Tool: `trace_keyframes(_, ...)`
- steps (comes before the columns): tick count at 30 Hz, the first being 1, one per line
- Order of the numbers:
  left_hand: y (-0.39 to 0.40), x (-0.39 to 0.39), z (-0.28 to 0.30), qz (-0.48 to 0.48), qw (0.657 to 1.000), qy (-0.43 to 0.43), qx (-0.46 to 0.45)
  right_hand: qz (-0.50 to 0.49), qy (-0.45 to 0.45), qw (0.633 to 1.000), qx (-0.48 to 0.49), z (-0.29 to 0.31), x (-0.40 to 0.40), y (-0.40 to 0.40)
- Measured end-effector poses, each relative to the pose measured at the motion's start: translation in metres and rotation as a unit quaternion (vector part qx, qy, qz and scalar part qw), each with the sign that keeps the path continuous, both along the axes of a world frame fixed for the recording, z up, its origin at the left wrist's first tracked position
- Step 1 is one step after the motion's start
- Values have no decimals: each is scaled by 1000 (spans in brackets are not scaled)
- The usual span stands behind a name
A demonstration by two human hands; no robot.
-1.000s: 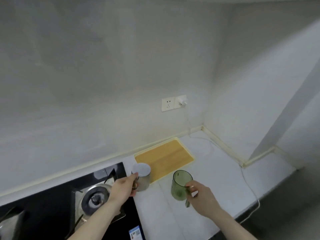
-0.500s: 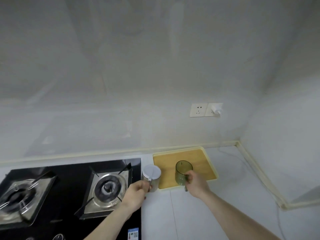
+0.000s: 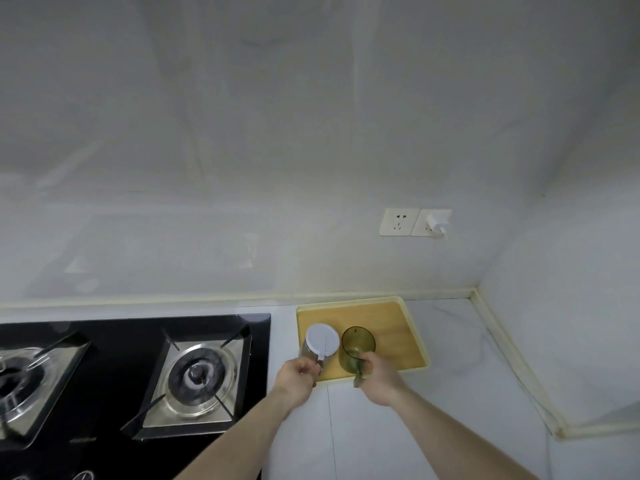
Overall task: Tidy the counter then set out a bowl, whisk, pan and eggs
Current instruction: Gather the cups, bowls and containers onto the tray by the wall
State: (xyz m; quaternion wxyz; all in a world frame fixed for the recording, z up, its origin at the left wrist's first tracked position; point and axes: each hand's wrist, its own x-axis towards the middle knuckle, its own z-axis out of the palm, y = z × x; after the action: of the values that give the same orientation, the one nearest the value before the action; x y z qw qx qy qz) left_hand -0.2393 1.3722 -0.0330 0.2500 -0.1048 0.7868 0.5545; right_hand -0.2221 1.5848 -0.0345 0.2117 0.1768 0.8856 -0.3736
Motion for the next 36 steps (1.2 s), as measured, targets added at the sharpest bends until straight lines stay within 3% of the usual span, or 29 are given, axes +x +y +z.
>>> trace_keyframes(10, 21, -5, -22, 60, 996, -57, 18, 29, -7, 999, 26, 2, -3, 10)
trace_keyframes(25, 26, 9, -5, -32, 994, -41, -97, 32, 49, 998, 16, 12, 19, 9)
trace_keyframes(32, -5, 33, 20, -46, 994, 42, -94, -29, 152, 988, 13, 34, 46, -13)
trace_keyframes(36, -64, 68, 43, -35, 985, 127, -113, -6, 207, 978, -33, 58, 59, -47)
